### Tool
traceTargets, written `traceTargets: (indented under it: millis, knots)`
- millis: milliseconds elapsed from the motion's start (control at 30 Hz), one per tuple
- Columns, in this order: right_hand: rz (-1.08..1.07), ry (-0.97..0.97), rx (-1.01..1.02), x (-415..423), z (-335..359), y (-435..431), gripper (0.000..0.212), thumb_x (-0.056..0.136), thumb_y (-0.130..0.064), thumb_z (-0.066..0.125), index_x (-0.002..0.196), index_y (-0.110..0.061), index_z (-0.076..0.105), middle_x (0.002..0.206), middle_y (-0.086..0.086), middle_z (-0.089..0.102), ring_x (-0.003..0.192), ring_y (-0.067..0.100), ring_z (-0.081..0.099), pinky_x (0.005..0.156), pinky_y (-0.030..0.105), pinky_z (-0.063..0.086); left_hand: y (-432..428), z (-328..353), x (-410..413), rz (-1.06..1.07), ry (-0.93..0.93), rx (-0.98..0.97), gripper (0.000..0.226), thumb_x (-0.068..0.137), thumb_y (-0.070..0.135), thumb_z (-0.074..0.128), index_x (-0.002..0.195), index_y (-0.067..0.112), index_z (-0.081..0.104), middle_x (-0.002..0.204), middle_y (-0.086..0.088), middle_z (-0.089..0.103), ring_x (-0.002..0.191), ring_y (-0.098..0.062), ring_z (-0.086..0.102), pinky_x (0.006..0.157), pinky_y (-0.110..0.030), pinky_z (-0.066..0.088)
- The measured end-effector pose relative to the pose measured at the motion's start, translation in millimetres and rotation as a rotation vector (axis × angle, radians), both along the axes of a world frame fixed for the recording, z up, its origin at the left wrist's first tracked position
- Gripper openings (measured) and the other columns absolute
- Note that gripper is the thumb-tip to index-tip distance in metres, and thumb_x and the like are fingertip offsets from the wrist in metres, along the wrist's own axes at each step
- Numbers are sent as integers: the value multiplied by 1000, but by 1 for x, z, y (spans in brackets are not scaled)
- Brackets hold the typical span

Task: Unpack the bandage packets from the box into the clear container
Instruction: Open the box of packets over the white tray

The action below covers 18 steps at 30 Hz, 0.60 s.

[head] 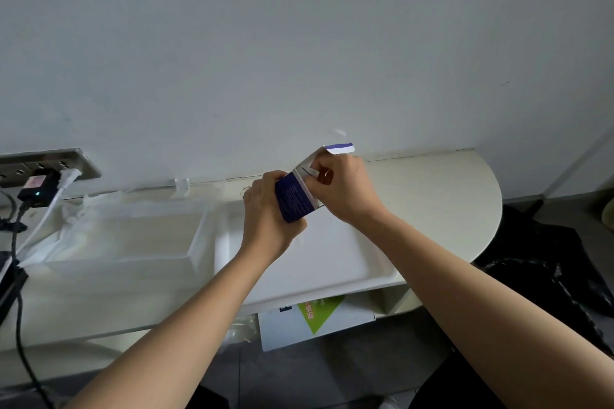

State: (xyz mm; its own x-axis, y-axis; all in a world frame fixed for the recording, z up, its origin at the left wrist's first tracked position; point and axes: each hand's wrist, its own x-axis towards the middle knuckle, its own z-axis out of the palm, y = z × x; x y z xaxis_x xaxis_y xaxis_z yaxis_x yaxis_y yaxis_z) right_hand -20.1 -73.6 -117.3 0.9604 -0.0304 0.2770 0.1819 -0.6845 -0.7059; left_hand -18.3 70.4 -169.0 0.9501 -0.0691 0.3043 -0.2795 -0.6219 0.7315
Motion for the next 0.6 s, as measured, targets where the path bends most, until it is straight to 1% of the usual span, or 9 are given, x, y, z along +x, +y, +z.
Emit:
traceTargets:
  millis: [67, 133, 200, 267, 333, 400, 433, 533, 600]
  knots:
    - [-54, -16, 134, -2, 4, -3, 24, 77, -16, 61, 58, -10, 49, 49, -4, 43, 49, 13, 34, 50, 27, 30, 3, 0, 4, 21, 32, -25, 56, 60, 8, 73, 110, 17, 48, 98, 6, 50, 94, -22, 46, 80, -37, 42]
    - [-105, -9, 244, -3, 12, -9, 16, 76, -14, 59, 63, -8, 55, 50, -3, 48, 48, 11, 38, 47, 24, 31, 8, -4, 7, 67, 73, -69, 58, 60, 10, 74, 111, 18, 48, 103, 1, 55, 96, -25, 50, 79, -40, 46]
    - [-92, 34, 279, -1, 14, -14, 11, 79, -14, 57, 70, -8, 58, 57, 1, 55, 52, 18, 48, 49, 25, 36, 11, -7, 6, 82, 97, -87, 59, 60, 9, 75, 111, 19, 47, 104, -1, 56, 96, -26, 52, 79, -43, 48]
    - [-30, 107, 275, 1, 12, -14, 13, 80, -18, 57, 78, -6, 60, 70, 9, 63, 64, 29, 58, 52, 33, 43, 9, -8, 3, 53, 98, -75, 60, 60, 8, 76, 112, 18, 48, 104, -1, 56, 97, -26, 52, 79, -40, 47]
    - [24, 176, 287, 1, 9, -10, 15, 79, -25, 62, 78, -10, 61, 66, 3, 62, 58, 21, 56, 51, 34, 43, 5, -8, 1, 34, 87, -67, 61, 60, 7, 76, 113, 17, 48, 105, -1, 56, 99, -25, 50, 78, -35, 44]
    - [38, 196, 274, -1, 7, -6, 21, 77, -26, 66, 64, -15, 55, 54, -6, 52, 50, 12, 45, 48, 28, 35, 2, -7, -1, 28, 86, -69, 62, 60, 6, 75, 114, 16, 48, 105, -1, 55, 100, -26, 49, 78, -34, 44]
    - [23, 180, 270, -1, 6, -5, 26, 77, -25, 67, 60, -12, 52, 53, -6, 47, 49, 12, 40, 48, 28, 32, 2, -7, -1, 30, 91, -69, 62, 61, 6, 75, 115, 16, 48, 105, -1, 55, 100, -26, 49, 77, -34, 44]
    - [-39, 109, 344, 1, 6, -8, 25, 78, -21, 67, 71, 2, 59, 59, 5, 52, 52, 15, 42, 49, 33, 37, 5, -6, 1, 45, 102, -66, 60, 62, 7, 76, 114, 15, 48, 104, 1, 55, 97, -24, 51, 74, -32, 41]
    - [-12, 149, 347, 2, 8, -10, 17, 82, -18, 66, 76, -3, 62, 63, 3, 57, 47, 10, 46, 46, 26, 40, 7, -5, 0, 41, 114, -58, 60, 62, 8, 77, 114, 16, 48, 105, 2, 55, 97, -25, 52, 76, -35, 44]
